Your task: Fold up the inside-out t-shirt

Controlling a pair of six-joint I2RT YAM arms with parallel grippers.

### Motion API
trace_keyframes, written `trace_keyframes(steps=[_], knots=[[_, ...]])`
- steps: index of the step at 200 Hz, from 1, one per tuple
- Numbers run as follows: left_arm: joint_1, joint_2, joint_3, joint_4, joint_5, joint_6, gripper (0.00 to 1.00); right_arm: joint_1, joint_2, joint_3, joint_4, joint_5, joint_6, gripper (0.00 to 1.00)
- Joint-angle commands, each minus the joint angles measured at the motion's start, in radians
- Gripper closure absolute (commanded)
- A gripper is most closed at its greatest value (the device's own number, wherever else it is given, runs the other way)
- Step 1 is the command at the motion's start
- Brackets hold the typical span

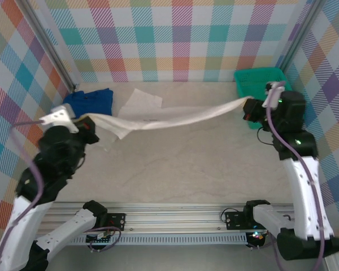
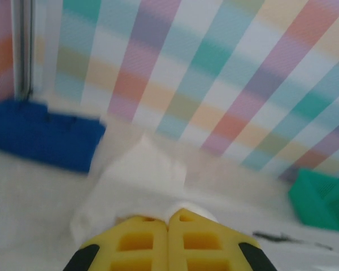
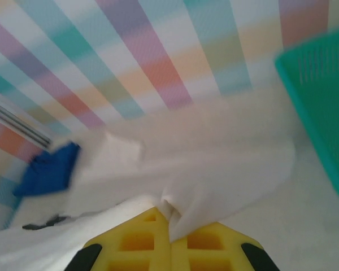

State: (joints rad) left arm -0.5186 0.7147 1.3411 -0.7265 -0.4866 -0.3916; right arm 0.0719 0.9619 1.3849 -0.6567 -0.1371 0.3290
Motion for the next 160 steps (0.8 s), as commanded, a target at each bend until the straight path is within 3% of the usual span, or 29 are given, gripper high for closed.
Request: trace_keyframes(steps=[1, 40, 66, 94, 118, 126, 160], knots=[[-0.001, -0.045, 0.154, -0.002, -0.018, 0.163, 1.0, 0.002, -0.106, 0.165, -0.11, 0.031, -0.047, 1.0], [0.001, 0.0, 0.448, -0.037, 0.038, 0.266, 1.0, 0.002, -0.185, 0.434, -0.225, 0.073, -0.067, 1.0], [-0.001, 0.114, 0.617, -0.033, -0.037, 0.358, 1.0, 0.001, -0.174, 0.544, -0.248, 0.071, -0.069, 1.0], [-0.01, 0.303, 0.771, -0.008, -0.158, 0.471, 1.0, 0.002, -0.118, 0.566, -0.232, 0.087, -0.086, 1.0], [-0.005, 0.521, 0.9, 0.0, -0.18, 0.542, 1.0, 0.002, -0.034, 0.503, -0.149, 0.111, -0.102, 1.0], [0.023, 0.598, 0.921, 0.014, -0.171, 0.556, 1.0, 0.002, 0.002, 0.465, -0.104, 0.117, -0.109, 1.0], [0.295, 0.955, 0.954, 0.009, 0.068, 0.396, 1.0, 0.002, 0.274, 0.277, 0.173, 0.171, -0.126, 1.0]])
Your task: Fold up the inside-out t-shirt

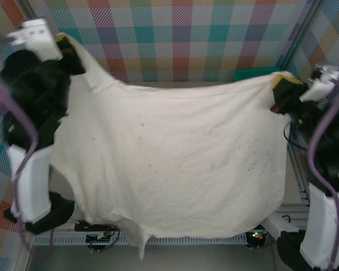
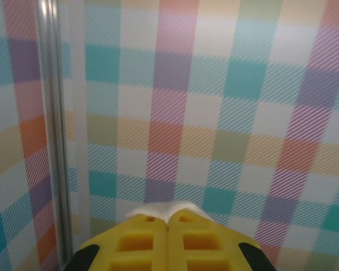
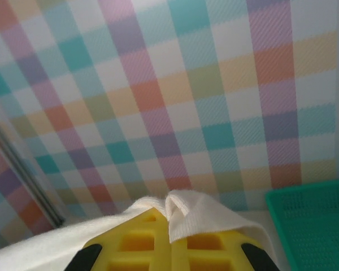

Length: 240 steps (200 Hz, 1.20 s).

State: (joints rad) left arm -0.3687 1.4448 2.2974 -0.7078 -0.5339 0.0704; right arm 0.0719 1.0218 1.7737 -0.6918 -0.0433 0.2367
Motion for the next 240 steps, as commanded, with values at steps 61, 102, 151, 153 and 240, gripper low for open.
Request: trace_keyframes(steps=[61, 102, 151, 153, 240], knots=[[0.26, 1.285, 0.794, 0.088, 0.311, -0.15, 0.48, 0.018, 1.308, 0.487, 0.272, 0.032, 0.089, 0.63], [0.298, 1.128, 0.421, 0.197, 0.382, -0.314, 0.21, 0.052, 1.628, 1.063, -0.1, -0.054, 0.056, 0.45], [0.271, 0.783, -0.024, 0.044, 0.447, -0.367, 0.11, 0.167, 1.058, 0.091, 0.208, 0.01, -0.056, 0.31], [0.271, 0.755, -0.067, 0.059, 0.448, -0.375, 0.1, 0.168, 1.038, 0.064, 0.218, 0.004, -0.054, 0.31], [0.252, 0.114, -1.227, 0.368, 0.603, -0.603, 0.1, 0.16, 1.088, -0.078, 0.01, -0.006, -0.035, 0.46]])
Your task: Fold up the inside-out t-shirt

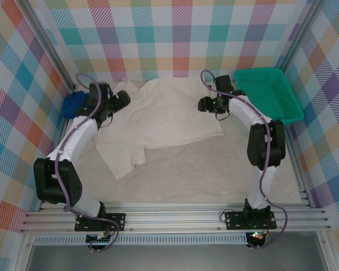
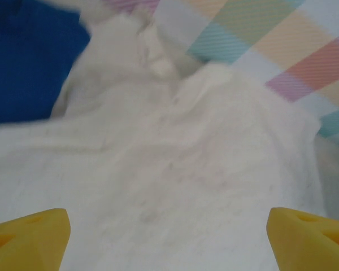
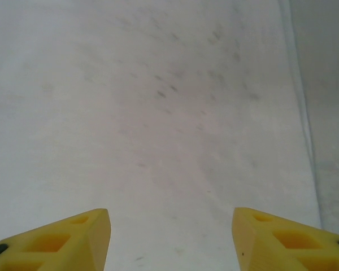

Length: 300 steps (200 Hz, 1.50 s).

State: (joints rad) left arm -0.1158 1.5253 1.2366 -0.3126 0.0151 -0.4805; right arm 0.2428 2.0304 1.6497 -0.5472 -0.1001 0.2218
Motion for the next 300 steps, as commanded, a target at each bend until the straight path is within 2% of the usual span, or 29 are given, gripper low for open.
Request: trace_keyframes(steps=[1, 38, 58, 118, 148, 179, 203, 219, 234, 255, 273, 300], knots=[[-0.001, 0.031, -0.173, -0.029, 0.056, -0.053, 0.1, -0.011, 0.082, 0.046, -0.139, 0.053, -0.021, 0.46], [-0.02, -0.06, -0.351, -0.052, 0.086, -0.084, 0.11, -0.011, 0.081, -0.04, -0.218, 0.087, -0.022, 0.55], [-0.043, -0.079, -0.406, -0.093, 0.094, -0.079, 0.11, -0.014, 0.059, -0.11, -0.266, 0.13, -0.017, 0.56], [-0.204, -0.157, -0.587, -0.146, 0.099, -0.168, 0.11, -0.072, -0.104, -0.432, -0.3, 0.199, 0.077, 0.67], [-0.26, -0.267, -0.679, -0.205, 0.104, -0.239, 0.11, -0.076, -0.224, -0.572, -0.291, 0.257, 0.12, 0.67], [-0.305, -0.474, -0.77, -0.316, 0.093, -0.327, 0.11, -0.077, -0.373, -0.694, -0.299, 0.296, 0.166, 0.64], [-0.304, -0.59, -0.739, -0.361, 0.08, -0.311, 0.12, -0.079, -0.468, -0.718, -0.29, 0.351, 0.169, 0.59], [-0.302, -0.566, -0.653, -0.338, 0.073, -0.245, 0.11, -0.076, -0.541, -0.699, -0.237, 0.338, 0.137, 0.56], [-0.298, -0.501, -0.558, -0.321, 0.021, -0.192, 0.11, -0.067, -0.61, -0.71, -0.133, 0.234, 0.072, 0.52], [-0.261, -0.418, -0.476, -0.214, -0.011, -0.16, 0.11, -0.036, -0.64, -0.712, -0.036, 0.094, 0.016, 0.46], [-0.236, -0.332, -0.431, -0.102, 0.001, -0.158, 0.11, -0.023, -0.604, -0.697, -0.054, 0.06, 0.039, 0.46], [-0.239, -0.203, -0.37, -0.064, 0.051, -0.139, 0.12, -0.022, -0.528, -0.681, -0.213, 0.133, 0.123, 0.5]])
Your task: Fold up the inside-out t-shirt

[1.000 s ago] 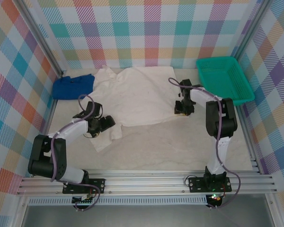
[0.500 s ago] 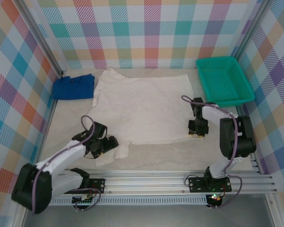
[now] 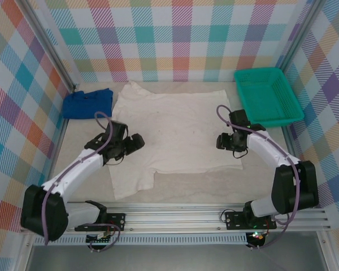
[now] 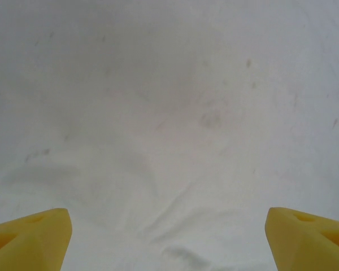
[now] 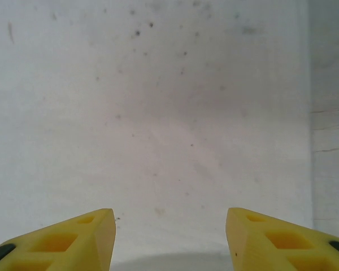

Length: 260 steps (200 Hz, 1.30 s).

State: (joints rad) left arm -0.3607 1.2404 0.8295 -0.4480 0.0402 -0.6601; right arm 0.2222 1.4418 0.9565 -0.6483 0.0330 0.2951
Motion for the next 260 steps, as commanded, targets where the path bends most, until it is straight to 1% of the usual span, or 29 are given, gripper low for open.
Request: trace_keyframes(steps=[1, 26, 47, 74, 91, 116, 132, 144, 169, 182, 203, 219, 236, 247, 260], knots=[[0.005, 0.085, 0.037, 0.072, 0.028, 0.041, 0.12, -0.001, 0.061, 0.01, -0.115, 0.001, 0.052, 0.5], [-0.018, 0.14, 0.006, 0.046, 0.071, 0.064, 0.12, -0.002, 0.057, -0.07, -0.129, -0.017, 0.115, 0.59], [-0.02, 0.143, -0.073, 0.016, 0.091, 0.061, 0.12, -0.002, 0.076, -0.116, -0.142, -0.044, 0.146, 0.63], [-0.023, 0.083, -0.203, 0.007, 0.128, 0.024, 0.11, -0.005, 0.07, -0.162, -0.164, -0.041, 0.179, 0.7], [-0.031, 0.033, -0.27, -0.022, 0.146, 0.003, 0.11, -0.004, 0.044, -0.194, -0.18, -0.027, 0.205, 0.71], [-0.041, -0.056, -0.318, -0.071, 0.152, -0.026, 0.11, -0.006, -0.028, -0.224, -0.18, 0.007, 0.246, 0.72], [-0.041, -0.101, -0.317, -0.113, 0.124, -0.023, 0.11, -0.013, -0.055, -0.238, -0.173, 0.033, 0.259, 0.73], [-0.041, -0.119, -0.299, -0.145, 0.076, -0.005, 0.11, -0.029, -0.073, -0.237, -0.168, 0.041, 0.263, 0.73], [-0.038, -0.118, -0.244, -0.179, -0.038, 0.039, 0.1, -0.05, -0.138, -0.203, -0.177, 0.109, 0.248, 0.73], [-0.036, -0.105, -0.214, -0.179, -0.065, 0.059, 0.1, -0.049, -0.183, -0.189, -0.15, 0.084, 0.224, 0.73], [-0.036, -0.087, -0.172, -0.142, -0.046, 0.07, 0.1, -0.041, -0.221, -0.185, -0.084, -0.015, 0.184, 0.7], [-0.037, -0.069, -0.153, -0.109, -0.033, 0.078, 0.1, -0.039, -0.179, -0.181, -0.074, -0.008, 0.198, 0.69], [-0.037, -0.032, -0.132, -0.113, -0.037, 0.098, 0.09, -0.049, -0.107, -0.162, -0.114, 0.05, 0.209, 0.67], [-0.037, -0.01, -0.127, -0.111, -0.034, 0.109, 0.09, -0.086, -0.09, -0.167, -0.121, 0.062, 0.203, 0.66], [-0.036, 0.012, -0.134, -0.096, -0.019, 0.109, 0.09, -0.144, -0.107, -0.186, -0.116, 0.032, 0.201, 0.65]])
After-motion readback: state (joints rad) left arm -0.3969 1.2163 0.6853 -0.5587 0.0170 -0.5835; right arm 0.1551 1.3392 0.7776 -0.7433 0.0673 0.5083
